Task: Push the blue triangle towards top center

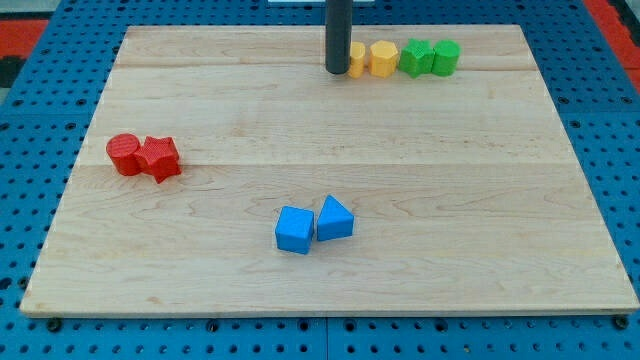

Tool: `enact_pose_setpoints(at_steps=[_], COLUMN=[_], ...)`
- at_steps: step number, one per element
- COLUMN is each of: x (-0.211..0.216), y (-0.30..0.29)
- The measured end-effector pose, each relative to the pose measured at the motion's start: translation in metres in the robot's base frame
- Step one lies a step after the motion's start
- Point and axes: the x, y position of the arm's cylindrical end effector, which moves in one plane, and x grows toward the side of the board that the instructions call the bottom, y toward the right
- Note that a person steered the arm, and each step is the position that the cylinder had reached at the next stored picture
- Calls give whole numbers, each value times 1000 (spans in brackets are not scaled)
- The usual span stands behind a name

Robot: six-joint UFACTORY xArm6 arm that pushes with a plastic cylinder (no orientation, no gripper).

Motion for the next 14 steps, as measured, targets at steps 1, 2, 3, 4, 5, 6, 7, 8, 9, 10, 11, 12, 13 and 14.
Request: enact_pose_setpoints(at_steps=[1,2,3,4,5,6,7,8,9,10,11,12,13,14], x=[0,10,129,185,186,193,207,297,299,299,299,299,259,188], y=[24,25,20,20,25,103,106,91,91,34,5,5,5,5])
